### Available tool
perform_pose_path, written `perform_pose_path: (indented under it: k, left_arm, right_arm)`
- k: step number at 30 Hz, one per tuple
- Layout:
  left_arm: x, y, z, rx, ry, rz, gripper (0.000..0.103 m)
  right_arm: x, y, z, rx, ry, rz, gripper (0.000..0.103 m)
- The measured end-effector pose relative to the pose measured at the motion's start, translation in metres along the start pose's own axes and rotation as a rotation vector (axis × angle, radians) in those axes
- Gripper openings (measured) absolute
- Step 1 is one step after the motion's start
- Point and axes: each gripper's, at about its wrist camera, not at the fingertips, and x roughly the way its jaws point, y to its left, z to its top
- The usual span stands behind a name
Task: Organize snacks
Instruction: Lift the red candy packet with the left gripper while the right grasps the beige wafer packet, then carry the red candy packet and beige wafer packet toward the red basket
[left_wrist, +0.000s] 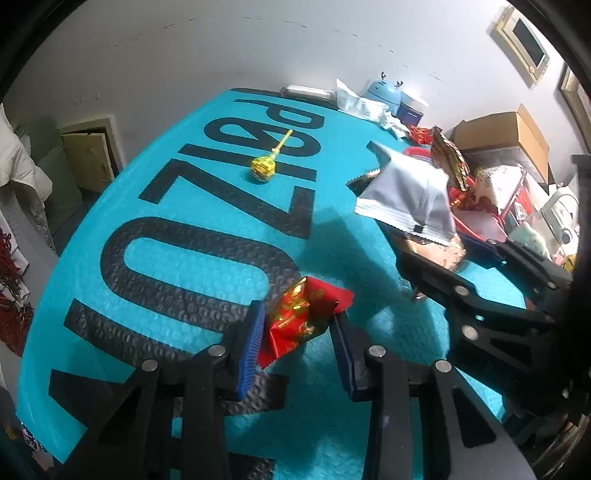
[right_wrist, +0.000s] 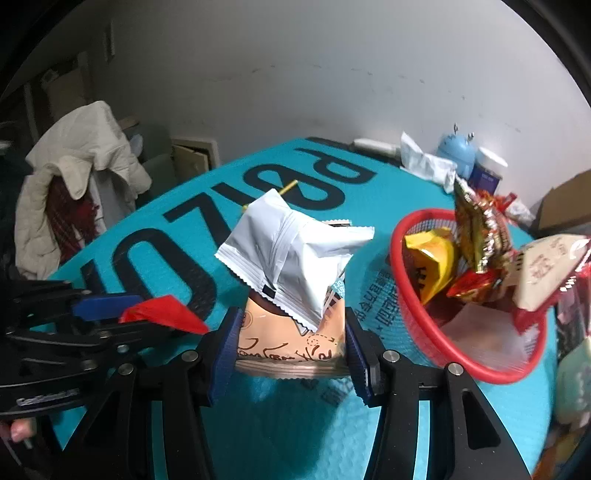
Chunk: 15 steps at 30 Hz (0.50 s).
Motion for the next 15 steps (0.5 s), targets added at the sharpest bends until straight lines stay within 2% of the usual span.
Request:
perform_pose_path:
  k: [4, 10, 15]
  left_arm:
    - [0.002, -0.003, -0.004, 0.009, 0.001, 0.007, 0.035]
    - [0.009, -0.011, -0.005, 0.054, 0.024, 0.023, 0.037]
    - [0.027, -0.016, -0.003, 0.067, 0.086, 0.025, 0.042]
  right_arm:
    - [-0.009, 0.006, -0.012, -0.06, 0.026, 0.015, 0.052]
    - [-0.004, -0.011, -0.039, 0.056, 0.141, 0.125, 0.053]
    - [-0.006, -0.018, -0.045, 0.088, 0.146, 0.153, 0.056]
